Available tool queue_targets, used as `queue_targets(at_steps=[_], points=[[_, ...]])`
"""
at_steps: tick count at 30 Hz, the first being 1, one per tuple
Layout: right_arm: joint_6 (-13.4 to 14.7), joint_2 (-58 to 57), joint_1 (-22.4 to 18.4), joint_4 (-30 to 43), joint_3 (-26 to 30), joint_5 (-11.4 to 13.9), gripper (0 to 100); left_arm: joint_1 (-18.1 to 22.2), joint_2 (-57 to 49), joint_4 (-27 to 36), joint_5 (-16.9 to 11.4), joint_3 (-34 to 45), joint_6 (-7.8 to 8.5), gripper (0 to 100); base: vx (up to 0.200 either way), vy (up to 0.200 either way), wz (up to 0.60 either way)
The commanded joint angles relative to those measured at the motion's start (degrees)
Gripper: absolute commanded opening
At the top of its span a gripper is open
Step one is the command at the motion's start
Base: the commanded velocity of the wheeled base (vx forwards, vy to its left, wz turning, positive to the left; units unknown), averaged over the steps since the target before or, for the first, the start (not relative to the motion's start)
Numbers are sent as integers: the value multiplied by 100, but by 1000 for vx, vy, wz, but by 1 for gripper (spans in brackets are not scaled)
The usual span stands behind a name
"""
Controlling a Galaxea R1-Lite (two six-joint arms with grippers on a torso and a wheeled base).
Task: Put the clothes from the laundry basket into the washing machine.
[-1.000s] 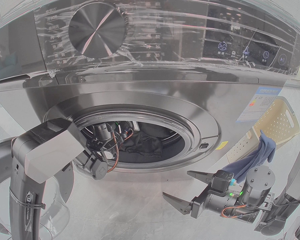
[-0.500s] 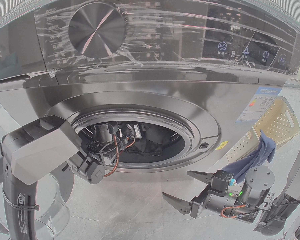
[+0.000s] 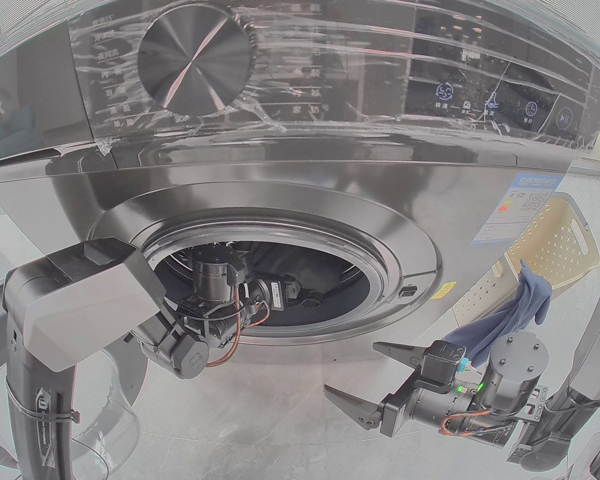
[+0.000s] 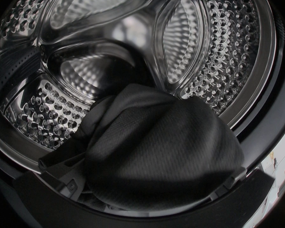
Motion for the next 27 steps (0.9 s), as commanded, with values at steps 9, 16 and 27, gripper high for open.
queue_targets(at_steps=[9, 16, 27], points=[[3, 21, 45, -3, 4, 1, 100, 23, 683, -43, 74, -881, 71, 0, 0, 0, 0], [3, 21, 36, -3, -14, 1, 100, 76, 911, -202, 479, -1602, 36, 0, 0, 0, 0], [3, 21, 45, -3, -31, 1, 100, 207, 1157, -588, 734, -2253, 27, 0, 0, 0, 0]])
